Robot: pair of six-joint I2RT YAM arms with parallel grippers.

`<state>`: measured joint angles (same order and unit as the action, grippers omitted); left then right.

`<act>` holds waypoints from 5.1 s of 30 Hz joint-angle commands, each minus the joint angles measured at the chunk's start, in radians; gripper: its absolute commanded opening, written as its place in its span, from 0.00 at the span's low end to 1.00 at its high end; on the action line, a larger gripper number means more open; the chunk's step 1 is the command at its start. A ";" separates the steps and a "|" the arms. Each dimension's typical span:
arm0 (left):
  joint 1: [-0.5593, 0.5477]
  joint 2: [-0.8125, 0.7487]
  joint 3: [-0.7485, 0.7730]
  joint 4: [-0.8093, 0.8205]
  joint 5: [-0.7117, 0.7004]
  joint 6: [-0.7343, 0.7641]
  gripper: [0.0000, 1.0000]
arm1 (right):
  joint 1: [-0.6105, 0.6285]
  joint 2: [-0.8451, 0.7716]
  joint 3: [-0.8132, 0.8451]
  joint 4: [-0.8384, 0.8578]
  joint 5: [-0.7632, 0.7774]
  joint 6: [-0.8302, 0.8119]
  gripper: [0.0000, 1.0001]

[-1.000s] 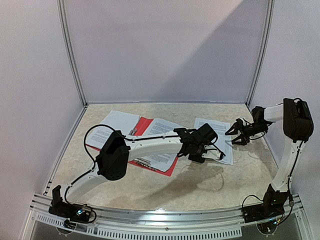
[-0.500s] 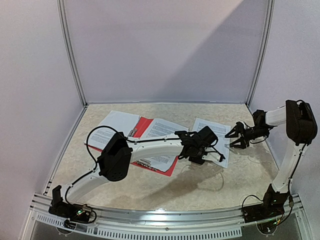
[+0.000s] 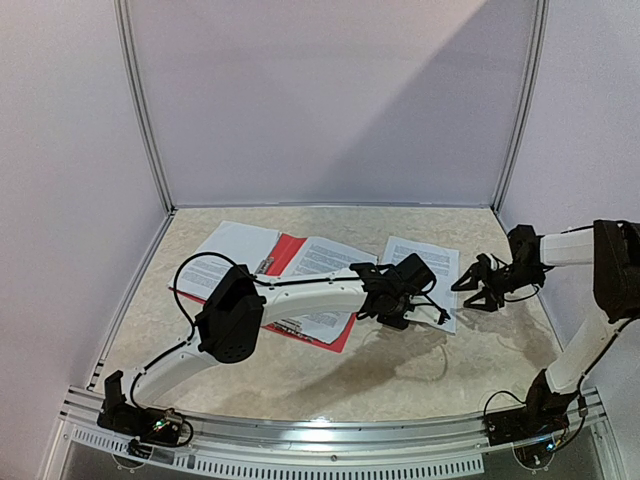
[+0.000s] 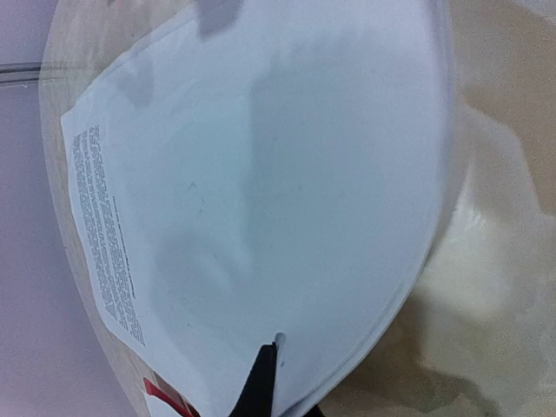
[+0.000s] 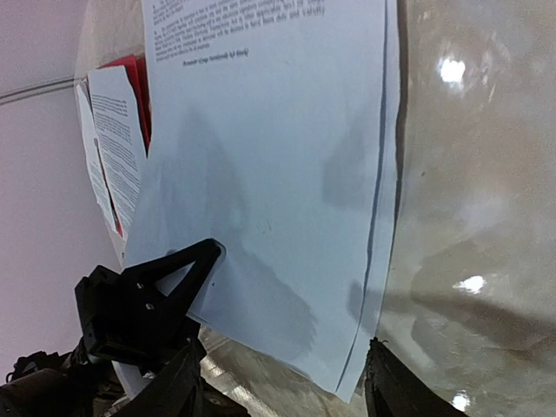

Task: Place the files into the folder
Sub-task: Pass from the left arm to the right, then pass from the right arm to the left, then pass from the left arm to the right

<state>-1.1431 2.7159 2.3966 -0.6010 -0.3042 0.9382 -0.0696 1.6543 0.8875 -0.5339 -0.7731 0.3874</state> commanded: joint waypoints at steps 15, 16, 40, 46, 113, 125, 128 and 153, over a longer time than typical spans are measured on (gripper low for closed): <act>0.016 -0.067 -0.035 -0.075 0.089 0.019 0.00 | 0.053 -0.136 -0.116 -0.010 0.074 0.119 0.70; 0.020 -0.081 -0.035 -0.080 0.096 0.021 0.00 | 0.051 -0.139 -0.118 -0.013 0.076 0.116 0.70; -0.001 -0.147 -0.016 -0.096 0.163 -0.055 0.00 | 0.034 -0.201 -0.268 0.301 -0.158 0.308 0.08; 0.001 -0.215 -0.058 -0.218 0.187 -0.007 0.63 | 0.023 -0.189 -0.202 0.176 -0.151 0.225 0.00; 0.005 -0.303 -0.138 -0.177 0.191 -0.145 0.00 | -0.030 -0.269 0.008 -0.192 0.245 0.038 0.62; 0.015 -0.284 0.042 -0.211 0.204 -0.219 0.00 | -0.028 -0.606 0.096 -0.294 0.347 0.245 0.75; 0.011 -0.279 0.045 -0.198 0.190 -0.226 0.00 | -0.001 -0.679 0.081 -0.308 0.372 0.313 0.75; 0.124 -0.543 0.018 -0.066 -0.101 0.166 0.00 | 0.112 -0.473 0.527 -0.674 0.369 -0.049 0.78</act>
<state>-1.0557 2.3249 2.4290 -0.7670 -0.2600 0.9146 0.0391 1.1923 1.3956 -1.1931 -0.3927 0.3737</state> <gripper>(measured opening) 0.002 0.783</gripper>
